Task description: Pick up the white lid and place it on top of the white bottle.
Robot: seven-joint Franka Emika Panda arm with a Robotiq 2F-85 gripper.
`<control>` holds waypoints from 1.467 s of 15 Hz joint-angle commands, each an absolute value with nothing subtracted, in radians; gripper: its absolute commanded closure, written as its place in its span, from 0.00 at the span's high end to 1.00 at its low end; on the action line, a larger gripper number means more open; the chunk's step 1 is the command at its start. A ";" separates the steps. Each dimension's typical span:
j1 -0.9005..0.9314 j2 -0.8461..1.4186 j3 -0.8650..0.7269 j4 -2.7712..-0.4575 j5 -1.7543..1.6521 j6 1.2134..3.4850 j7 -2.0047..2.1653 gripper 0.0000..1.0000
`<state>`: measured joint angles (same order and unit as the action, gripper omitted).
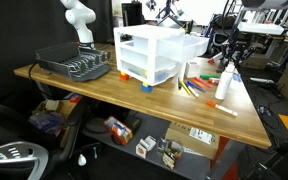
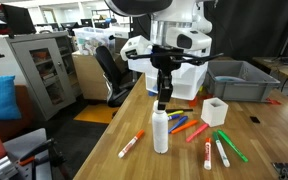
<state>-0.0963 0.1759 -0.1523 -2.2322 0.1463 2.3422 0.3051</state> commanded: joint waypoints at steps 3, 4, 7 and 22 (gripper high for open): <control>-0.096 0.152 -0.155 -2.226 0.089 2.282 0.358 0.13; -0.096 0.153 -0.155 -2.225 0.081 2.269 0.363 0.13; -0.098 0.156 -0.154 -2.227 0.072 2.250 0.368 0.13; -0.101 0.195 -0.146 -2.227 0.085 2.353 0.323 0.13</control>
